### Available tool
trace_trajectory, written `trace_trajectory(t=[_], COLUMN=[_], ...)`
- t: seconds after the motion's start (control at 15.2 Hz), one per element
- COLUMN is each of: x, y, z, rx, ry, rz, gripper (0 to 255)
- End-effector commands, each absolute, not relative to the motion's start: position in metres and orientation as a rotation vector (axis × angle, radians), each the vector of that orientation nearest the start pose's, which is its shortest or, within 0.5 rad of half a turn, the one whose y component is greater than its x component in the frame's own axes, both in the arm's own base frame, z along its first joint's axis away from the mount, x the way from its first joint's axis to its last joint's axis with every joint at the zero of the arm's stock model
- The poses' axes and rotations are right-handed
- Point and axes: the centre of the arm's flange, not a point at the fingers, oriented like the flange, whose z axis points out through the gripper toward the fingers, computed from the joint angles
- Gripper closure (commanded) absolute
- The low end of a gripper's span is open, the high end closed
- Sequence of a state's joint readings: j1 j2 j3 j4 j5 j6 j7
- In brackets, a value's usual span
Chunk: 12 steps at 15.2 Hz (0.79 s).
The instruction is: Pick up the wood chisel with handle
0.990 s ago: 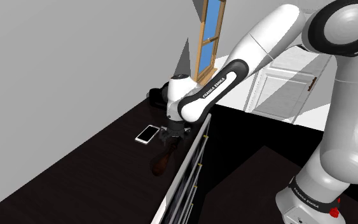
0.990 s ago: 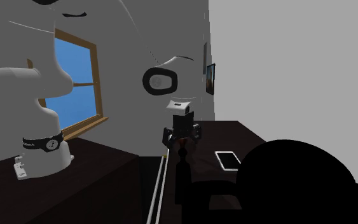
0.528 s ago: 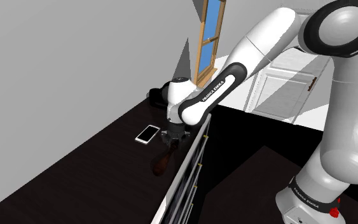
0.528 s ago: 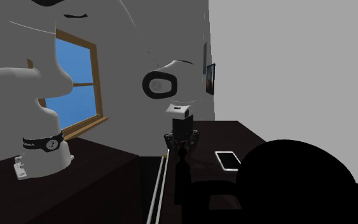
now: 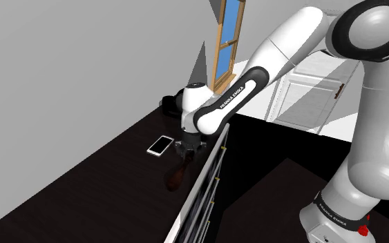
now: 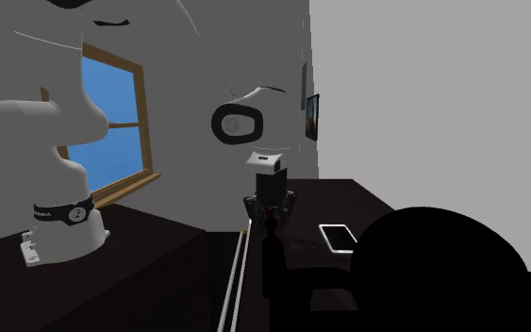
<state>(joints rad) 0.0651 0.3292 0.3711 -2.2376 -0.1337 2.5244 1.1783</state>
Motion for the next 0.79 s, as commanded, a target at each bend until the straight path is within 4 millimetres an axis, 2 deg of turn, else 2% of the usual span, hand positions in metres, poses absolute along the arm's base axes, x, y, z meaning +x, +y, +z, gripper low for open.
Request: trace_trajectory(t=[0.0, 0.73], x=[0.492, 0.492], y=[0.233, 0.233], z=[0.239, 0.297], rx=[-2.959, -2.959], ry=[0.995, 0.995], rz=[0.062, 0.062], gripper=[255, 255])
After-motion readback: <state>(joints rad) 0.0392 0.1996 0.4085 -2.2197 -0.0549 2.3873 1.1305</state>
